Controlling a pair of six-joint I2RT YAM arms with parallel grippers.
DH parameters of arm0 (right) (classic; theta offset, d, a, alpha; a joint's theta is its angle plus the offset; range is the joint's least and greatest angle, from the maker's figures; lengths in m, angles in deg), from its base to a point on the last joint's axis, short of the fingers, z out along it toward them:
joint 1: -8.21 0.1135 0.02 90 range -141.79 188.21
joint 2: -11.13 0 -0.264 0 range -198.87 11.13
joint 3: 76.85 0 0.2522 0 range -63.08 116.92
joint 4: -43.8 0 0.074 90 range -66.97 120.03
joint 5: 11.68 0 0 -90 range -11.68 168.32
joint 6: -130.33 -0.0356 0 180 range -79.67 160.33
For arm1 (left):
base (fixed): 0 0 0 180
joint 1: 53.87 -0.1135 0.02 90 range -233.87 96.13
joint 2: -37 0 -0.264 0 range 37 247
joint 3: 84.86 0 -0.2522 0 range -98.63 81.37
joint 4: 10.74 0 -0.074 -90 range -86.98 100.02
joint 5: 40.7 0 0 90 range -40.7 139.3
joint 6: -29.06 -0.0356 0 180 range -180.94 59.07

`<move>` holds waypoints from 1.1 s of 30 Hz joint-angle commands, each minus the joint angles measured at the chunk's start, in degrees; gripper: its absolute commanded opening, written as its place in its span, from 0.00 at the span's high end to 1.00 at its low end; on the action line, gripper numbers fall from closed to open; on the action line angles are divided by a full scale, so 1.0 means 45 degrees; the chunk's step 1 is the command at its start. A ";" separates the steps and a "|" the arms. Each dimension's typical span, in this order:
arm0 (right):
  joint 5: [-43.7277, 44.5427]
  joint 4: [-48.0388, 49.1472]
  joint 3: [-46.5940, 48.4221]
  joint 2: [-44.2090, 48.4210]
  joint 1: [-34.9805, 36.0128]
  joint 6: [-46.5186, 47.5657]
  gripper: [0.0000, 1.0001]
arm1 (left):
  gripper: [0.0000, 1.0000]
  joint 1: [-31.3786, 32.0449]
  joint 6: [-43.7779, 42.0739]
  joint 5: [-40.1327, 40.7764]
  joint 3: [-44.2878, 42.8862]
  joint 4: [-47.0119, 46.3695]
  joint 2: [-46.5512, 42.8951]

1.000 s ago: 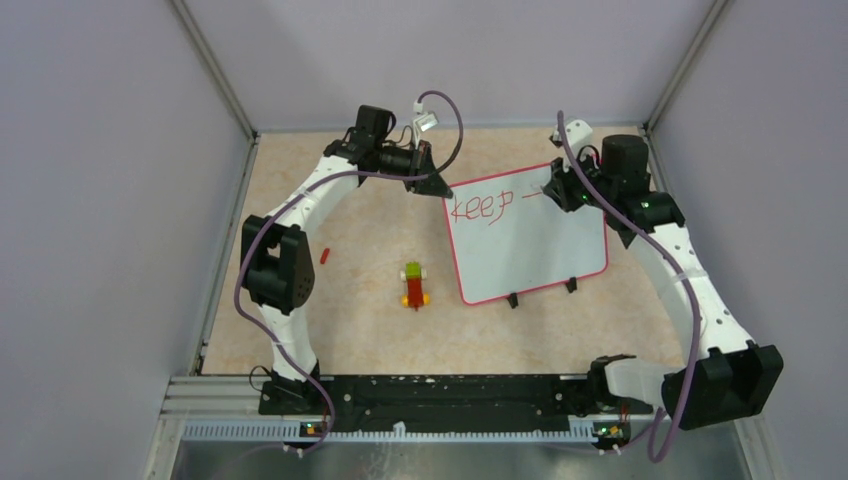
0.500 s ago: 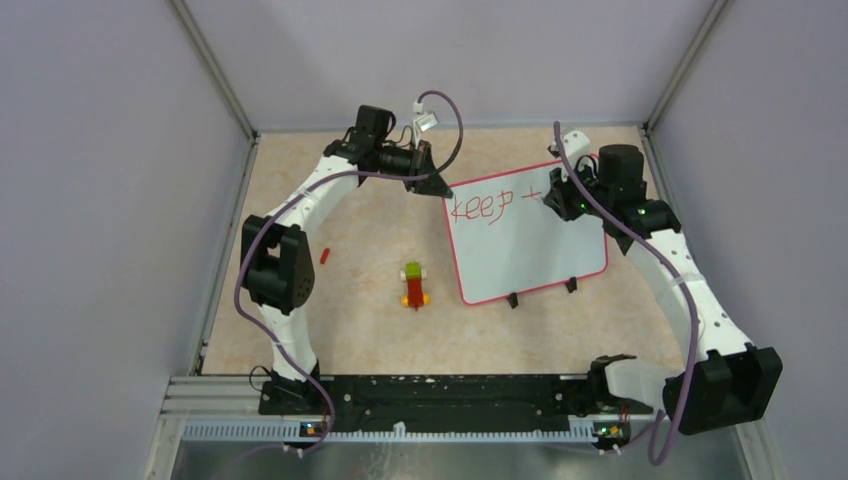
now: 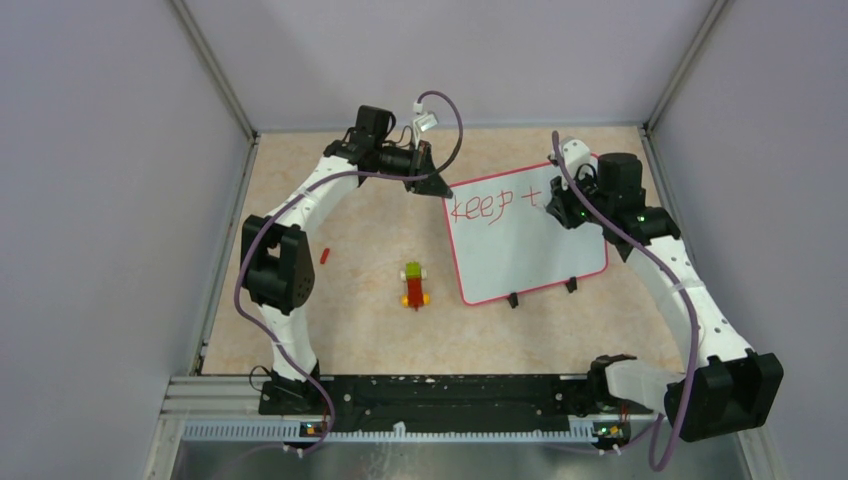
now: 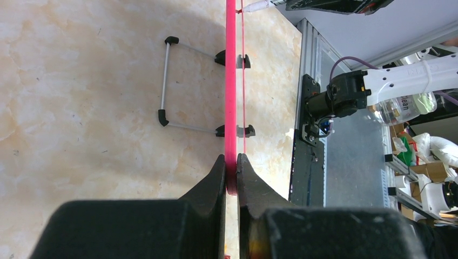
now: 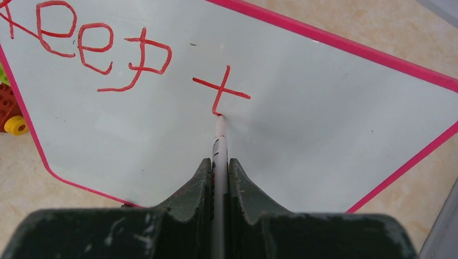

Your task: Write a sentence on the whiteboard

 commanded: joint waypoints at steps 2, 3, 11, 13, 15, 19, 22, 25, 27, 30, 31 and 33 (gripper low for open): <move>0.1053 0.0188 0.0751 0.0125 -0.0131 0.0386 1.00 | 1.00 0.0067 -0.0339 -0.0434 0.0054 -0.0541 -0.0713; 0.1123 0.0199 0.0814 0.0094 -0.0131 0.0383 1.00 | 1.00 0.0070 -0.0342 -0.0439 0.0063 -0.0539 -0.0713; 0.0609 -0.0197 0.1714 -0.0046 -0.0131 0.0228 1.00 | 1.00 0.0070 -0.0340 -0.0440 0.0049 -0.0541 -0.0698; 0.0450 -0.0396 0.1998 0.0056 -0.0131 0.0180 1.00 | 1.00 0.0059 -0.0343 -0.0432 0.0059 -0.0551 -0.0703; 0.0500 -0.0423 0.2179 0.0119 -0.0120 0.0183 1.00 | 1.00 0.0066 -0.0342 -0.0453 0.0012 -0.0561 -0.0672; 0.0715 -0.0255 0.2312 -0.0123 -0.0131 0.0251 1.00 | 1.00 0.0055 -0.0341 -0.0492 -0.0053 -0.0577 -0.0636; 0.0731 -0.0059 0.2339 -0.0357 -0.0125 0.0218 1.00 | 1.00 0.0057 -0.0342 -0.0484 -0.0015 -0.0579 -0.0650; 0.0760 0.0123 0.2381 -0.0575 -0.0130 0.0200 1.00 | 1.00 0.0061 -0.0333 -0.0438 -0.0032 -0.0561 -0.0664; 0.0817 0.0247 0.2365 -0.0739 -0.0130 0.0208 1.00 | 1.00 0.0068 -0.0342 -0.0458 -0.0039 -0.0561 -0.0654; 0.0932 0.0371 0.2282 -0.0867 -0.0118 0.0278 1.00 | 1.00 0.0067 -0.0329 -0.0443 -0.0043 -0.0545 -0.0623; 0.0989 0.0403 0.2207 -0.0885 -0.0129 0.0331 1.00 | 1.00 0.0063 -0.0336 -0.0448 -0.0035 -0.0542 -0.0616; 0.1037 0.0403 0.2048 -0.0866 -0.0118 0.0402 1.00 | 1.00 0.0070 -0.0339 -0.0466 -0.0044 -0.0542 -0.0581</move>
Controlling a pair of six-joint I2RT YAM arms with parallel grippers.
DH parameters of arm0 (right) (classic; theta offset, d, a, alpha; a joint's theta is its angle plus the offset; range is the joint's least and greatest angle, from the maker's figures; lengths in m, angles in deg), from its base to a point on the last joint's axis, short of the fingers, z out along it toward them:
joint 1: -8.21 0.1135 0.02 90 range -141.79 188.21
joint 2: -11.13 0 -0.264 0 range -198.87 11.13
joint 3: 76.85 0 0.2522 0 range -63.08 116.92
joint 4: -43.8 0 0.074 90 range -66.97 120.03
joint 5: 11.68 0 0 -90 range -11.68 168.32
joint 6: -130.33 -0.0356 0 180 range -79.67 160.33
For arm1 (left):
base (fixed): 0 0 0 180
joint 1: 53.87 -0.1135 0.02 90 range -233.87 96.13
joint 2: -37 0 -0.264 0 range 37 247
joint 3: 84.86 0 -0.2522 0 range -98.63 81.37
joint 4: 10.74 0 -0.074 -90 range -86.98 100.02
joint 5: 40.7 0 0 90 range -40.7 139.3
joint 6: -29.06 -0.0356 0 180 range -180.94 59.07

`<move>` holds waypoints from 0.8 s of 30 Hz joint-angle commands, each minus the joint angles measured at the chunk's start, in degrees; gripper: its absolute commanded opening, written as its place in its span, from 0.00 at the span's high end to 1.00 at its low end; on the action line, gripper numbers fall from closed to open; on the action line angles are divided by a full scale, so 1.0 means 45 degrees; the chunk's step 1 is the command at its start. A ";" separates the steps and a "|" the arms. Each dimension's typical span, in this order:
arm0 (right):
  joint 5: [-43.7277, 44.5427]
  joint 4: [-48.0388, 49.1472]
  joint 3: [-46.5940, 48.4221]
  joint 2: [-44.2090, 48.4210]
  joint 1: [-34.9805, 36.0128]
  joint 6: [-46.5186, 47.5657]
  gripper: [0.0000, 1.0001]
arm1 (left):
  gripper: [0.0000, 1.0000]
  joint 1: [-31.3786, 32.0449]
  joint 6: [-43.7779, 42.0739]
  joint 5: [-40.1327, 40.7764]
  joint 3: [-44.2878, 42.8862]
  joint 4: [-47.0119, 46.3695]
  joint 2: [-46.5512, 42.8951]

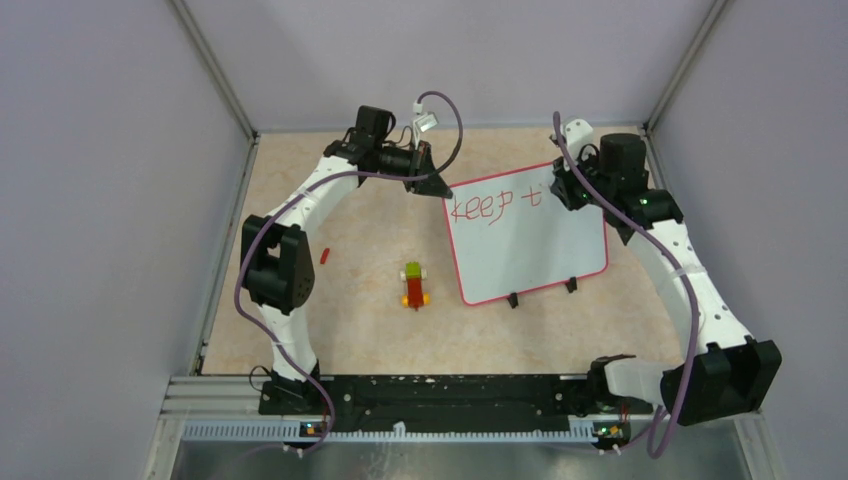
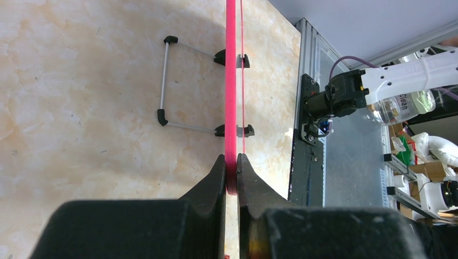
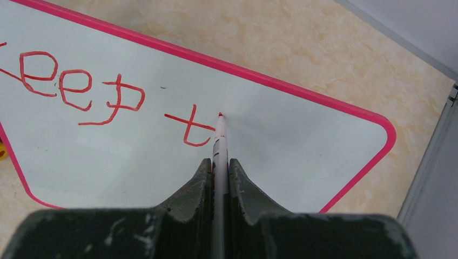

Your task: Write a sentence on the whiteboard

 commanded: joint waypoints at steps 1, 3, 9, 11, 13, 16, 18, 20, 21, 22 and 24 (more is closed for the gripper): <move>0.0244 0.0664 0.0188 0.0104 -0.0125 0.0189 1.00 | 1.00 0.0071 -0.0340 -0.0431 -0.0081 -0.0537 -0.0589; 0.0257 0.0686 -0.0076 0.0241 -0.0121 0.0205 1.00 | 1.00 0.0060 -0.0330 -0.0456 -0.0144 -0.0537 -0.0561; 0.0104 0.0550 -0.0854 0.0672 -0.0121 0.0176 1.00 | 1.00 0.0064 -0.0343 -0.0473 -0.0210 -0.0512 -0.0488; 0.0082 0.0519 -0.1120 0.0857 -0.0117 0.0157 1.00 | 1.00 0.0062 -0.0333 -0.0472 -0.0191 -0.0517 -0.0495; 0.0081 0.0498 -0.1404 0.1049 -0.0126 0.0155 1.00 | 1.00 0.0059 -0.0342 -0.0440 -0.0161 -0.0499 -0.0541; 0.0072 0.0432 -0.1713 0.1313 -0.0119 0.0138 1.00 | 1.00 0.0070 -0.0331 -0.0442 -0.0114 -0.0498 -0.0576; 0.0048 0.0396 -0.1791 0.1403 -0.0123 0.0102 1.00 | 1.00 0.0066 -0.0326 -0.0452 -0.0125 -0.0507 -0.0581; 0.0042 0.0399 -0.1768 0.1414 -0.0108 0.0079 1.00 | 1.00 0.0059 -0.0341 -0.0460 -0.0131 -0.0517 -0.0577; 0.0044 0.0413 -0.1723 0.1399 -0.0124 0.0060 1.00 | 1.00 0.0062 -0.0340 -0.0465 -0.0134 -0.0517 -0.0576; 0.0059 0.0452 -0.1661 0.1359 -0.0126 0.0058 1.00 | 1.00 0.0070 -0.0342 -0.0469 -0.0117 -0.0517 -0.0581; 0.0080 0.0506 -0.1494 0.1266 -0.0115 0.0048 1.00 | 1.00 0.0062 -0.0337 -0.0468 -0.0083 -0.0508 -0.0596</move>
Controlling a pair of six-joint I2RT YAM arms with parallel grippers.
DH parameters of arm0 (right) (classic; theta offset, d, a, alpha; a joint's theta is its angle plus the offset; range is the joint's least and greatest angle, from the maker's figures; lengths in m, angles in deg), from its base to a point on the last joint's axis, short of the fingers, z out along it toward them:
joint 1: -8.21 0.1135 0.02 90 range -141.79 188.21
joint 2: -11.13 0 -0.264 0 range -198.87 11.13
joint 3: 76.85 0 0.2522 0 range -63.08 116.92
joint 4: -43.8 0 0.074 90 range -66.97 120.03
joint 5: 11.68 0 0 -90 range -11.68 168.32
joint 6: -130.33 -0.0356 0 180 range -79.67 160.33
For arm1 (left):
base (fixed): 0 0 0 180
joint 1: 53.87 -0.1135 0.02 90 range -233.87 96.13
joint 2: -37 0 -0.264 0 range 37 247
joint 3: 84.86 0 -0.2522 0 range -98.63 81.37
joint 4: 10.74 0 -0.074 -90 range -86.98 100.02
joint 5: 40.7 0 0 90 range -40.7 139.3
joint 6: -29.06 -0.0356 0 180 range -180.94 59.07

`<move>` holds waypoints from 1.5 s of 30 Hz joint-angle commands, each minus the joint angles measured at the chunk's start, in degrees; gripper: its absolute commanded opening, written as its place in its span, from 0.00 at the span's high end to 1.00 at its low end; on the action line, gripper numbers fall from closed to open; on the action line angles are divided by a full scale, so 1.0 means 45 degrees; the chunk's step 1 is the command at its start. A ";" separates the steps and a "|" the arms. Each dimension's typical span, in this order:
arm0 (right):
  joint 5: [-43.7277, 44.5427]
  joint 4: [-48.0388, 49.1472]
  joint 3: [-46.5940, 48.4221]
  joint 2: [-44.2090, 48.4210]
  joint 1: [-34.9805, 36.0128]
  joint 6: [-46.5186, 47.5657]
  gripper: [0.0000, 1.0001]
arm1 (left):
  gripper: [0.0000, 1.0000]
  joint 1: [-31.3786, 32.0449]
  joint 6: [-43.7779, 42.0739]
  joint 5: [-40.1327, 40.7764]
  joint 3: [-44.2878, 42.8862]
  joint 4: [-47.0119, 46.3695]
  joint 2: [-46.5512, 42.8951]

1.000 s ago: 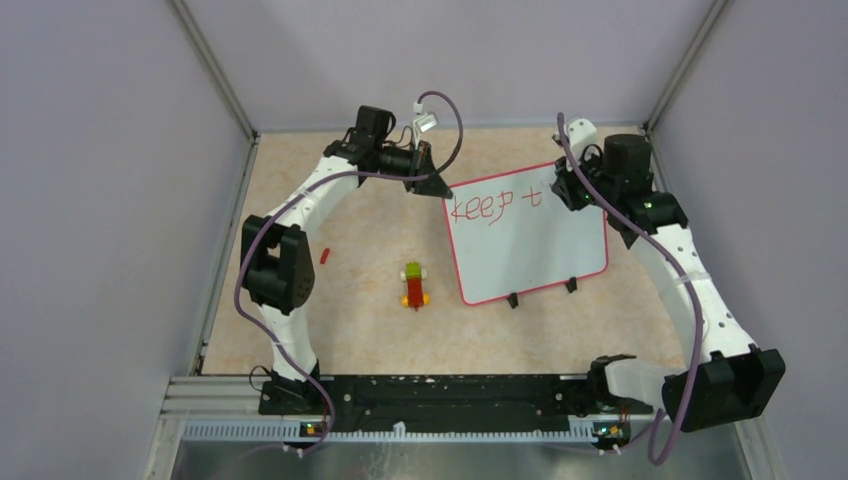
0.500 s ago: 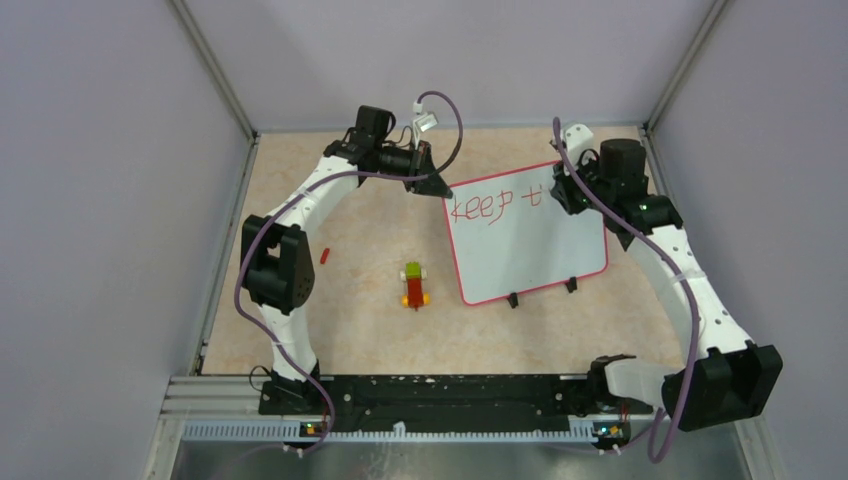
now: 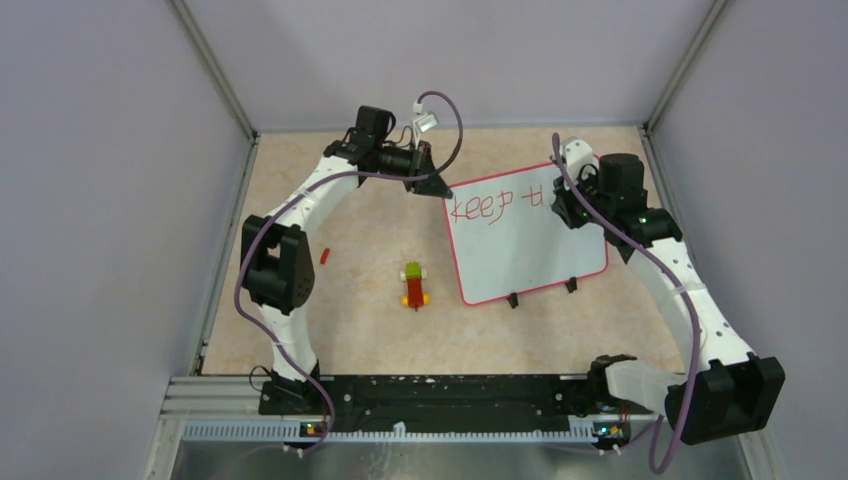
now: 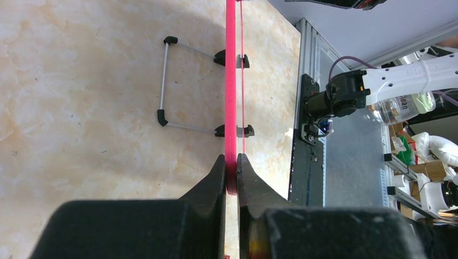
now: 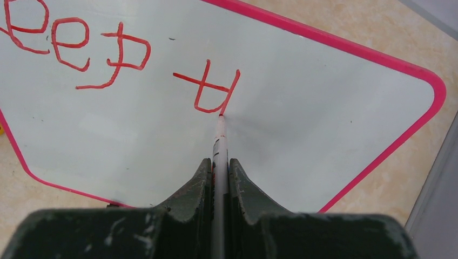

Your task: Write a sentence on the whiteboard

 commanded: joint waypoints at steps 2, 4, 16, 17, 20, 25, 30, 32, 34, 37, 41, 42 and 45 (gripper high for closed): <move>0.0074 0.0386 0.0498 0.0070 -0.0126 -0.0003 1.00 | 1.00 0.0069 -0.0344 -0.0434 -0.0073 -0.0515 -0.0599; 0.0044 0.0450 0.0762 -0.0095 -0.0116 -0.0043 1.00 | 1.00 0.0063 -0.0347 -0.0457 -0.0091 -0.0517 -0.0602; 0.0230 0.0636 0.1466 -0.0734 -0.0112 -0.0014 1.00 | 1.00 0.0075 -0.0347 -0.0443 -0.0110 -0.0478 -0.0586; 0.0315 0.0639 0.1463 -0.0725 -0.0110 0.0017 1.00 | 1.00 0.0066 -0.0347 -0.0444 -0.0111 -0.0478 -0.0577; 0.0609 0.0661 0.1369 -0.0640 -0.0115 0.0170 1.00 | 1.00 0.0075 -0.0342 -0.0422 -0.0093 -0.0476 -0.0578; 0.0884 0.0580 0.1196 -0.0402 -0.0242 0.0354 1.00 | 1.00 0.0064 -0.0346 -0.0416 -0.0131 -0.0491 -0.0558; 0.0844 0.0504 0.0977 -0.0281 -0.0250 0.0373 1.00 | 1.00 0.0075 -0.0342 -0.0399 -0.0102 -0.0479 -0.0581; 0.0757 0.0397 0.0834 -0.0241 -0.0253 0.0375 1.00 | 1.00 0.0073 -0.0344 -0.0426 -0.0078 -0.0468 -0.0607; 0.0693 0.0352 0.0577 -0.0129 -0.0260 0.0375 1.00 | 1.00 0.0067 -0.0345 -0.0414 -0.0087 -0.0473 -0.0620; 0.0700 0.0319 0.0227 0.0094 -0.0258 0.0392 1.00 | 1.00 0.0072 -0.0338 -0.0436 -0.0055 -0.0478 -0.0655; 0.0683 0.0204 0.0001 0.0341 -0.0252 0.0356 1.00 | 1.00 0.0067 -0.0347 -0.0443 -0.0004 -0.0498 -0.0679; 0.0679 0.0175 -0.0031 0.0388 -0.0259 0.0356 1.00 | 1.00 0.0070 -0.0330 -0.0448 -0.0003 -0.0498 -0.0692; 0.0718 0.0164 0.0008 0.0411 -0.0259 0.0323 1.00 | 1.00 0.0066 -0.0345 -0.0448 0.0004 -0.0517 -0.0694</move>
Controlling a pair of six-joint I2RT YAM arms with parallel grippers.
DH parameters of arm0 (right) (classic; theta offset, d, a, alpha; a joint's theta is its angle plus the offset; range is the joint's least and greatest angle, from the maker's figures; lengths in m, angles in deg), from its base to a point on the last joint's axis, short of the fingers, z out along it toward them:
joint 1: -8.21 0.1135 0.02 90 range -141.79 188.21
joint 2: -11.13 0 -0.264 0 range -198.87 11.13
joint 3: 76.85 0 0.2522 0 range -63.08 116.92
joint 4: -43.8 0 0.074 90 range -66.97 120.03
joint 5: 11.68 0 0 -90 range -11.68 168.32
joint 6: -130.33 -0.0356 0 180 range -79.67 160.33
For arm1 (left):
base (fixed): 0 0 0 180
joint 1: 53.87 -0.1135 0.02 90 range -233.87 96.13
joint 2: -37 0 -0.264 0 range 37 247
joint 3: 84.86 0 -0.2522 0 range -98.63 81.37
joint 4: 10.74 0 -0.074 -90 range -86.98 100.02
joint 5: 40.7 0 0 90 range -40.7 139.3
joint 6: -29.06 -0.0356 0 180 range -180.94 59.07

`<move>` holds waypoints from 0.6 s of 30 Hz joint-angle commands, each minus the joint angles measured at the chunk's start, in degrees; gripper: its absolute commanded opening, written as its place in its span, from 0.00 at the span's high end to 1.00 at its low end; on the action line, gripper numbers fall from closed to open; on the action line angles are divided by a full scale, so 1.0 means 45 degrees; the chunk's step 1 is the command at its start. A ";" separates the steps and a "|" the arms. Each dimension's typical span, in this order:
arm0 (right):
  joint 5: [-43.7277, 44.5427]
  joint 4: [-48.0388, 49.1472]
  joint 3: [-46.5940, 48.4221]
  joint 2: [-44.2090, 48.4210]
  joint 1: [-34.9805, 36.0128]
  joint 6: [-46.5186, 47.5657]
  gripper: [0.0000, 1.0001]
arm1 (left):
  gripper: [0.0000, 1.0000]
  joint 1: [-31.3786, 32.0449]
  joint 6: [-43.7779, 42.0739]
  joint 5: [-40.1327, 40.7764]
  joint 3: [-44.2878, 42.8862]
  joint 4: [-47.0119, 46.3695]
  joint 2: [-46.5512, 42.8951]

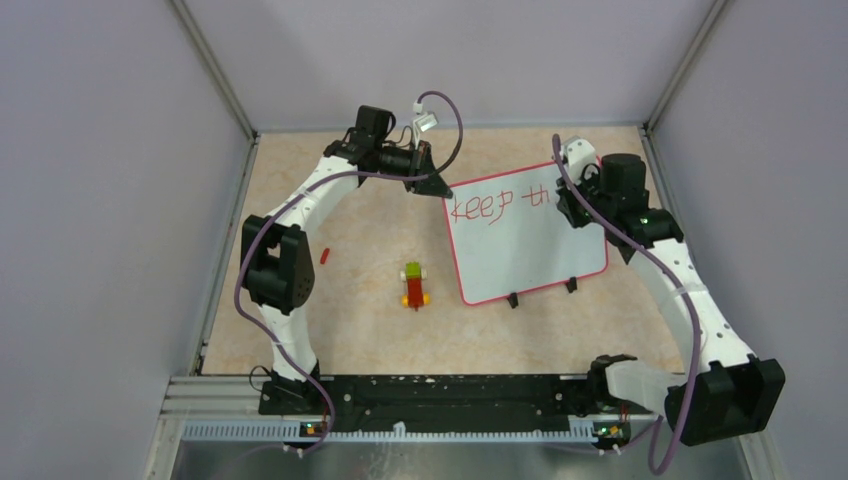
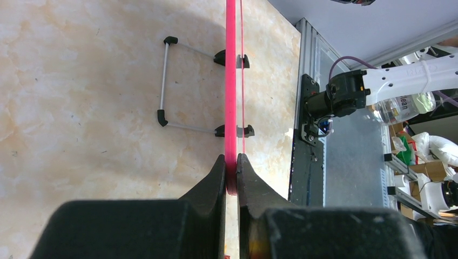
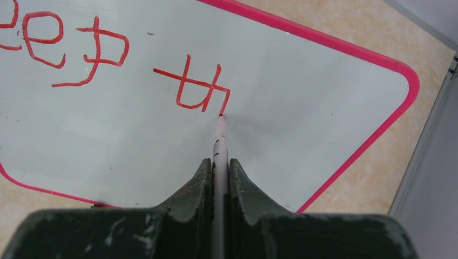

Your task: Write a sentence on the whiteboard

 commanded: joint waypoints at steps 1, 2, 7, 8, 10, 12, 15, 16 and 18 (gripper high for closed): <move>0.0147 0.0107 0.0104 0.0341 -0.0160 -0.0020 1.00 | 1.00 0.0072 -0.0347 -0.0469 -0.0002 -0.0503 -0.0698; 0.0091 0.0063 0.0242 0.0350 -0.0157 -0.0054 1.00 | 1.00 0.0060 -0.0345 -0.0473 -0.0009 -0.0515 -0.0696; -0.0154 -0.0202 0.1218 0.0474 -0.0176 -0.0151 1.00 | 1.00 0.0074 -0.0344 -0.0472 -0.0019 -0.0520 -0.0713; -0.0264 -0.0261 0.1363 0.0486 -0.0193 -0.0202 1.00 | 1.00 0.0075 -0.0337 -0.0478 -0.0014 -0.0522 -0.0713; -0.0431 -0.0371 0.1530 0.0445 -0.0195 -0.0293 1.00 | 1.00 0.0075 -0.0341 -0.0491 -0.0004 -0.0522 -0.0742; -0.0311 -0.0314 0.1500 0.0365 -0.0195 -0.0277 1.00 | 1.00 0.0066 -0.0345 -0.0486 0.0015 -0.0522 -0.0748; -0.0095 -0.0173 0.1364 0.0191 -0.0184 -0.0177 1.00 | 1.00 0.0068 -0.0343 -0.0482 0.0024 -0.0522 -0.0771; -0.0057 -0.0104 0.1306 0.0148 -0.0194 -0.0167 1.00 | 1.00 0.0074 -0.0347 -0.0490 0.0021 -0.0522 -0.0771; -0.0006 -0.0048 0.1206 0.0055 -0.0189 -0.0165 1.00 | 1.00 0.0075 -0.0345 -0.0462 0.0027 -0.0522 -0.0779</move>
